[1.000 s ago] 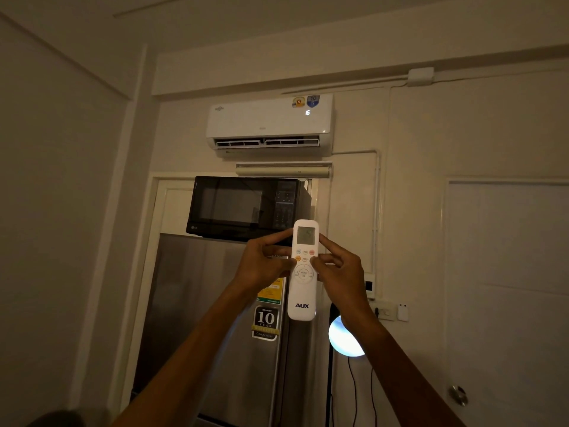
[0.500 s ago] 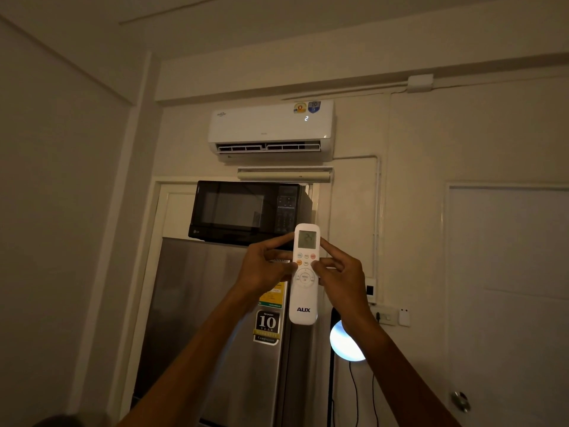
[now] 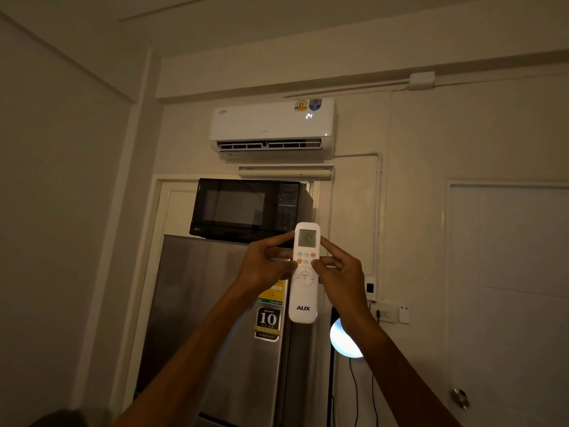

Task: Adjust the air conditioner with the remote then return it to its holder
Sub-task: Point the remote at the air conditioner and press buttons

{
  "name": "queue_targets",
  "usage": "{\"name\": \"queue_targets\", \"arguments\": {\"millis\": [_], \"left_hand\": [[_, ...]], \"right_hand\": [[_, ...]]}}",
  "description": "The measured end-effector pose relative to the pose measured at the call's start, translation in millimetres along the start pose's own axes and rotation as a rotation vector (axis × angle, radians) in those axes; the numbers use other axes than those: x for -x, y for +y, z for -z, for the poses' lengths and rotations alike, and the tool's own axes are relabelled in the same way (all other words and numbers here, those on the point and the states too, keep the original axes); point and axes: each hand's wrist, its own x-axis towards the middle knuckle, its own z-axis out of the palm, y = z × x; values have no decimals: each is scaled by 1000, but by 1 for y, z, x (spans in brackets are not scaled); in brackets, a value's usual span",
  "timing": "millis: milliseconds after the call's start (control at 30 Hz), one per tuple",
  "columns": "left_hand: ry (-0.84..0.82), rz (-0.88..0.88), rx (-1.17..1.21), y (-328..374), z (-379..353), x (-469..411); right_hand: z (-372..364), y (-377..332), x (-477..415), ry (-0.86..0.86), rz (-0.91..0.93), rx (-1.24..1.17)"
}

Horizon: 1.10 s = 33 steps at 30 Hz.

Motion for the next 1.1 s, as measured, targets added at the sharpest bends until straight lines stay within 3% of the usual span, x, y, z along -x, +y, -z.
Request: {"name": "queue_targets", "arguments": {"millis": [1100], "left_hand": [[9, 9, -29, -14, 0, -1]], "right_hand": [[-1, 16, 1, -5, -7, -3]]}}
